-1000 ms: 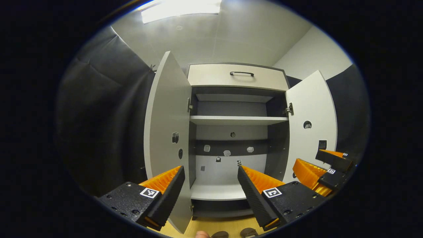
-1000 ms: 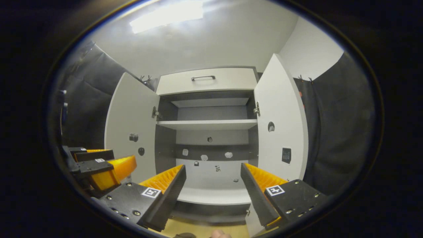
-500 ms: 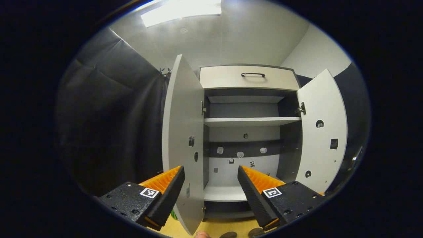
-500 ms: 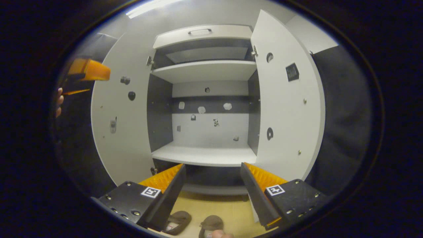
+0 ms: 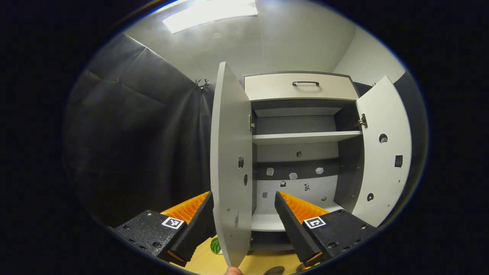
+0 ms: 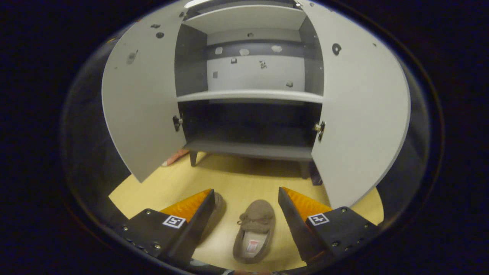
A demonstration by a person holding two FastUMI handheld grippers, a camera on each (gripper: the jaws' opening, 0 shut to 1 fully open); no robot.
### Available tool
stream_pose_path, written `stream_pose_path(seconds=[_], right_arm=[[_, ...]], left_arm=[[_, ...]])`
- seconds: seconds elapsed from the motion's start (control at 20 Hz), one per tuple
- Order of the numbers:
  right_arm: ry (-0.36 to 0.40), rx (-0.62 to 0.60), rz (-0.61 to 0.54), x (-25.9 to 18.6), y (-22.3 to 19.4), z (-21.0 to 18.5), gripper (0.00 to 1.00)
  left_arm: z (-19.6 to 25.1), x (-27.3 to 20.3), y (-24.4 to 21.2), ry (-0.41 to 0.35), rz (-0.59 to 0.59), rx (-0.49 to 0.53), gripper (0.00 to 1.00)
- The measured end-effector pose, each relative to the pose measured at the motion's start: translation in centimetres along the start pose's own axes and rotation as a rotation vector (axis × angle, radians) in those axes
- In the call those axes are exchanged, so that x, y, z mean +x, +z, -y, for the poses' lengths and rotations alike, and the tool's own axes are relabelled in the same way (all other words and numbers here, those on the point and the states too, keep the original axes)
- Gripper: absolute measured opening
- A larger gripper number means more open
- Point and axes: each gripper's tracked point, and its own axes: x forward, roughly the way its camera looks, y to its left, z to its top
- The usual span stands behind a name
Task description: Grab one shoe with the right hand and put it into the shoe cabinet, grab the other shoe with the left hand and put it into the shoe cabinet; then close the right door with the right hand and the left door with the left hand.
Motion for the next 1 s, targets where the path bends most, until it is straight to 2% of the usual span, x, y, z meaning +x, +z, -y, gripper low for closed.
stream_pose_path(seconds=[0.15,0.2,0.3,0.65,0.75,0.8,0.9,1.0], right_arm=[[0.019,0.011,-0.115,1.7,-5.9,-0.7,1.00],[0.026,0.022,-0.146,2.0,-7.5,-0.9,0.97],[0.040,0.046,-0.193,2.3,-9.7,-1.4,1.00],[0.080,0.063,-0.270,6.6,-11.6,-2.3,0.99],[0.074,0.059,-0.300,7.9,-11.9,-2.3,0.89],[0.078,0.055,-0.309,8.4,-11.9,-2.3,0.80],[0.035,0.019,-0.309,9.2,-11.7,-1.2,0.83],[-0.029,-0.011,-0.342,9.2,-12.0,0.1,0.49]], left_arm=[[-1.1,-0.2,-0.1,0.030,-0.006,0.022,0.98],[-1.6,-0.3,-0.3,0.043,-0.010,0.030,0.98],[-2.5,-0.4,-0.5,0.068,-0.019,0.038,0.96],[-6.2,-1.7,-0.7,0.178,-0.031,0.046,0.98],[-7.2,-2.1,-0.8,0.210,-0.039,0.064,0.99],[-7.6,-2.4,-0.7,0.225,-0.038,0.071,0.99],[-8.4,-2.7,-0.6,0.251,-0.039,0.078,0.97],[-9.2,-3.0,-0.6,0.279,-0.039,0.076,0.97]])
